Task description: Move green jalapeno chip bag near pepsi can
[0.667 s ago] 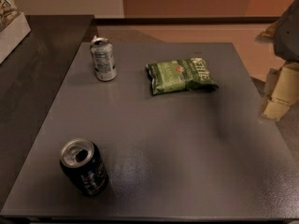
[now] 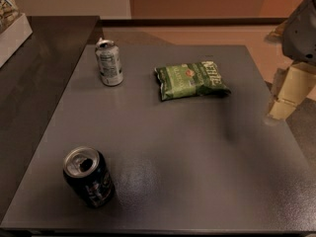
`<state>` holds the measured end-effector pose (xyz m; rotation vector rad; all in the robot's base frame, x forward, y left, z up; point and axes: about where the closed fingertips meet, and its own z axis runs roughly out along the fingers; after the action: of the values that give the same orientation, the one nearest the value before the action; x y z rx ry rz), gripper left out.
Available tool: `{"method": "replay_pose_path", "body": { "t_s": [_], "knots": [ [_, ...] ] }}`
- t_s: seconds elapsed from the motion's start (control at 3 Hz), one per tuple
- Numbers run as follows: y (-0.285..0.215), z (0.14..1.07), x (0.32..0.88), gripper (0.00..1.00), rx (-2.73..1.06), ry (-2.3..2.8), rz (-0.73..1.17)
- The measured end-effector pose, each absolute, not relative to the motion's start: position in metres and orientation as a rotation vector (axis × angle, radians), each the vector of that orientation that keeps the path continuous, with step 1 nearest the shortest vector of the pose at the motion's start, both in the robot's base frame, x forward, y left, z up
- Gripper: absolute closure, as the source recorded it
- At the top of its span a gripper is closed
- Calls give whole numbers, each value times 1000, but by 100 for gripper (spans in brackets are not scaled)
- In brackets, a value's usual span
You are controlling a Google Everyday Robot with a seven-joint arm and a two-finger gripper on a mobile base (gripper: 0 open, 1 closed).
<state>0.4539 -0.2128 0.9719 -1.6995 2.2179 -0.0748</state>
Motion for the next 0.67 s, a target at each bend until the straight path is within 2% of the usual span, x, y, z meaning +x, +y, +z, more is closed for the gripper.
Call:
{"method": "replay_pose_path", "body": {
  "t_s": [0.67],
  "knots": [
    [-201,949,520,0,-1584,2187,19]
  ]
}}
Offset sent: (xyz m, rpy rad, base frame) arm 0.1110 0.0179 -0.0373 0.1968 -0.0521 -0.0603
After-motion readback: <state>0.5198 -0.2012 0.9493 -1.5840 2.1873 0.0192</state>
